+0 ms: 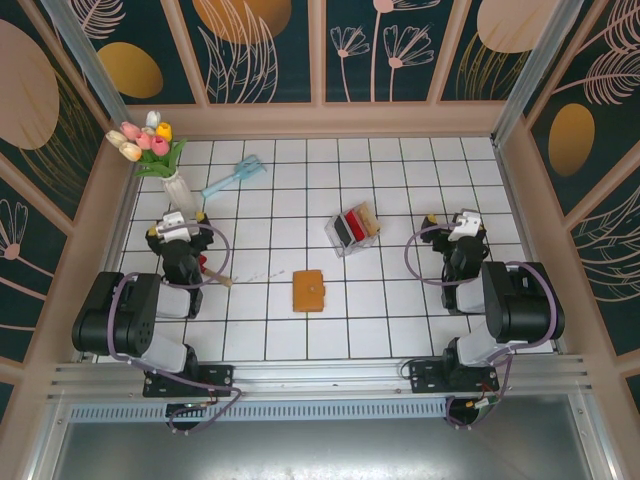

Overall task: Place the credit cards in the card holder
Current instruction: Reset both arms

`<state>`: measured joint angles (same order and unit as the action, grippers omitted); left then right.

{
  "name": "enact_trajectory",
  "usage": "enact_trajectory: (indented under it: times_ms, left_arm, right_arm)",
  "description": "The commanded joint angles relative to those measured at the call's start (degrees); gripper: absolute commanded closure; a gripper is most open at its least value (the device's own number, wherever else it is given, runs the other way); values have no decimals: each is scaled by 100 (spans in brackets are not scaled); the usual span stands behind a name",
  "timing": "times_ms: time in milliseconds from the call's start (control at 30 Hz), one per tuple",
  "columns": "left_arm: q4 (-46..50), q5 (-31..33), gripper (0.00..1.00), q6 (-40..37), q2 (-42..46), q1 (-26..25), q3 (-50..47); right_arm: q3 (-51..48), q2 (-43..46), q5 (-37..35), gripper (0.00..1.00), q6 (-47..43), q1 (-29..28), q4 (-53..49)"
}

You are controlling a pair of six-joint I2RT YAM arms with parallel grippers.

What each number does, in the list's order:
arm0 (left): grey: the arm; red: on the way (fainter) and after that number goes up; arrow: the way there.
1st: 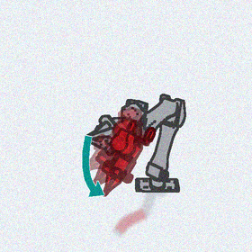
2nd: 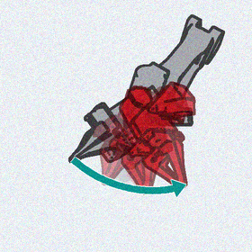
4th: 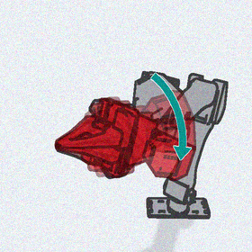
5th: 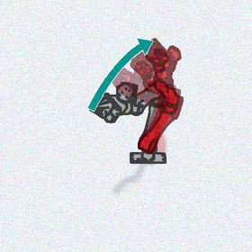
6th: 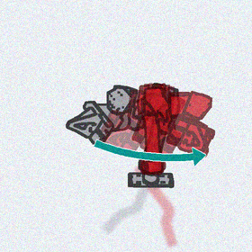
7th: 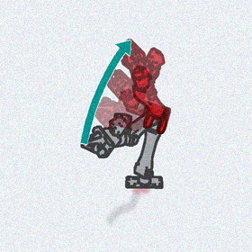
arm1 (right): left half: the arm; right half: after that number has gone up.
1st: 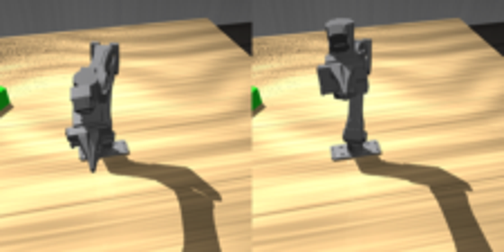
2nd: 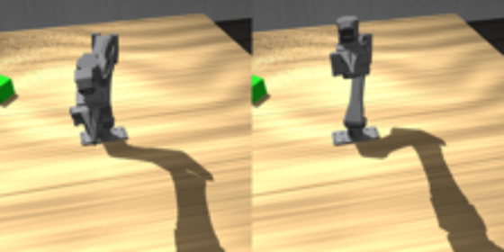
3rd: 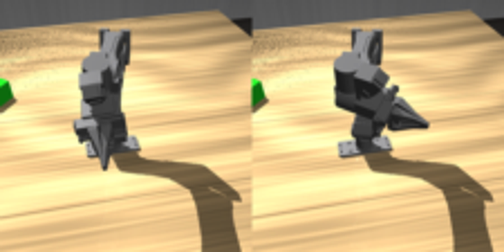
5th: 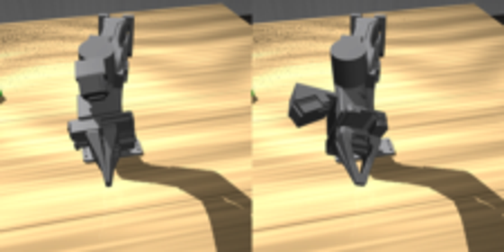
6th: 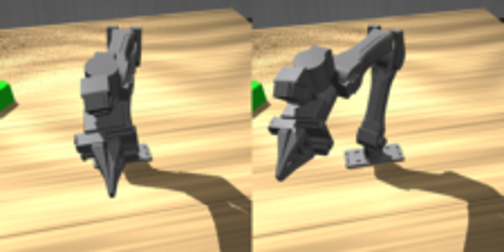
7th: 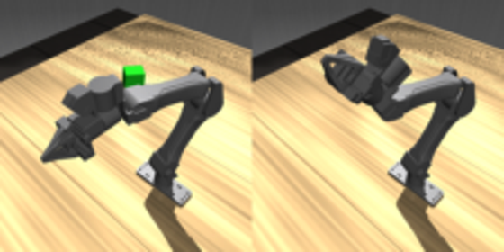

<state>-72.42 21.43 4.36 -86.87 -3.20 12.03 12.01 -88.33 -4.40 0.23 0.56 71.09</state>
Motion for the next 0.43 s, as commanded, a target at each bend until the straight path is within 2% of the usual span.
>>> enact_trajectory:
  times_ms: [0,400]
  left_arm:
    - [-453,-162,1,177,-95,40,15]
    - [-403,-168,1,162,-42,39,-8]
  right_arm:
    - [91,2,124,1,100,46,106]
    - [100,1,154,1,101,48,98]
